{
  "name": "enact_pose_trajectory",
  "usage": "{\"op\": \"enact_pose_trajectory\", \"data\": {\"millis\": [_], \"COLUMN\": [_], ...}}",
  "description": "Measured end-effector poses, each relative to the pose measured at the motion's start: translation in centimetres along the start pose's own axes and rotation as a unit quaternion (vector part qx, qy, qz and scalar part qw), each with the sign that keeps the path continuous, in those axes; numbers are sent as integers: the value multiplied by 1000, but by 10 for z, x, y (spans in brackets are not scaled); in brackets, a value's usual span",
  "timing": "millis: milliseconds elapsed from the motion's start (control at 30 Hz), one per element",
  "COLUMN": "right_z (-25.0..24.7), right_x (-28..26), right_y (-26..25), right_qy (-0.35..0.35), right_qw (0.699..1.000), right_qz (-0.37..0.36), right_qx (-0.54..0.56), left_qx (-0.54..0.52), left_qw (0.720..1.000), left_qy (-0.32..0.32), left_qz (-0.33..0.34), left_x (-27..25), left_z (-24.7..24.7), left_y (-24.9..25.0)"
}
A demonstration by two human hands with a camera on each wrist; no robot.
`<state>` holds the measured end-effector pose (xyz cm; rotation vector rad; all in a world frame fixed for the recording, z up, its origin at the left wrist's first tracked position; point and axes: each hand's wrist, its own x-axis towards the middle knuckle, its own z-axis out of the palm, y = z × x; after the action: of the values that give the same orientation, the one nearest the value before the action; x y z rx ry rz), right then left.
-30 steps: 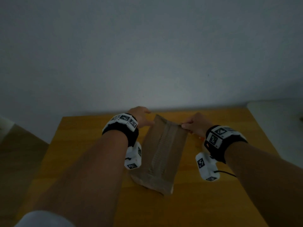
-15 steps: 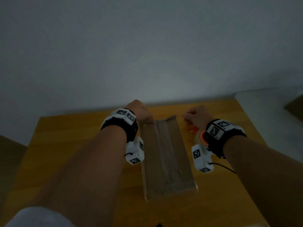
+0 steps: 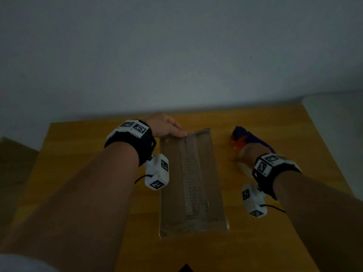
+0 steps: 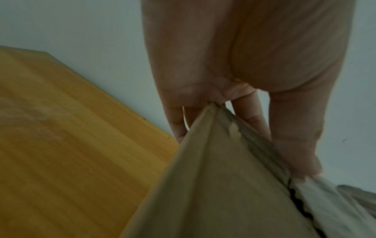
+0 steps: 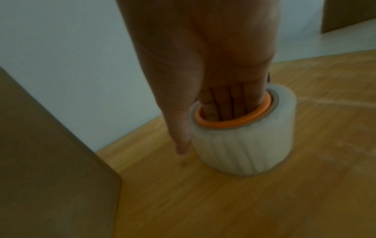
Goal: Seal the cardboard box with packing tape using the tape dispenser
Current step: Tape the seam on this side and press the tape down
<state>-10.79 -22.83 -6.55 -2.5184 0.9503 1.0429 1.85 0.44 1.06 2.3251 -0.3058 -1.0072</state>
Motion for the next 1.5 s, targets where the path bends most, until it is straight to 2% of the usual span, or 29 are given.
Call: {"op": "enact_pose_trajectory", "data": {"millis": [200,267,367,433,467,600,767,900,1000,1166,1266,1333,1400,1500], "right_z": [-12,-10,-6,-8,-8,1,16,11,-8,-58,-81,-91,-97,-101], "right_x": [-8,-7,-2,1,2,17,27,20,6,-42,-74,-89,-100,-111], "right_y": [-4,3,19,29,33,41,43,35,28,9,-6,-14,-20,-23], "right_qy": [-58,-24,97,178,194,138,95,110,151,263,328,366,395,423], "right_qw": [997,999,991,979,976,979,987,983,967,915,884,873,864,856], "right_qz": [14,-8,50,73,81,82,64,46,-1,-137,-194,-210,-223,-232], "right_qx": [-47,-43,70,66,59,122,109,141,205,273,271,244,216,185], "left_qx": [-3,-10,0,8,12,21,6,10,10,-117,-228,-309,-371,-407], "left_qw": [1000,1000,1000,1000,1000,1000,1000,1000,1000,989,972,950,927,908], "left_qy": [9,11,12,8,7,4,4,3,12,77,48,14,1,6], "left_qz": [1,7,9,9,8,4,-4,-1,10,51,33,35,60,98], "left_x": [-3,-3,-2,-2,-2,-1,-1,-4,-8,-21,-32,-42,-51,-60], "left_z": [1,2,3,2,2,2,2,1,0,-8,-9,-6,-5,-6], "left_y": [3,4,4,3,3,2,3,7,14,46,69,82,91,96]}}
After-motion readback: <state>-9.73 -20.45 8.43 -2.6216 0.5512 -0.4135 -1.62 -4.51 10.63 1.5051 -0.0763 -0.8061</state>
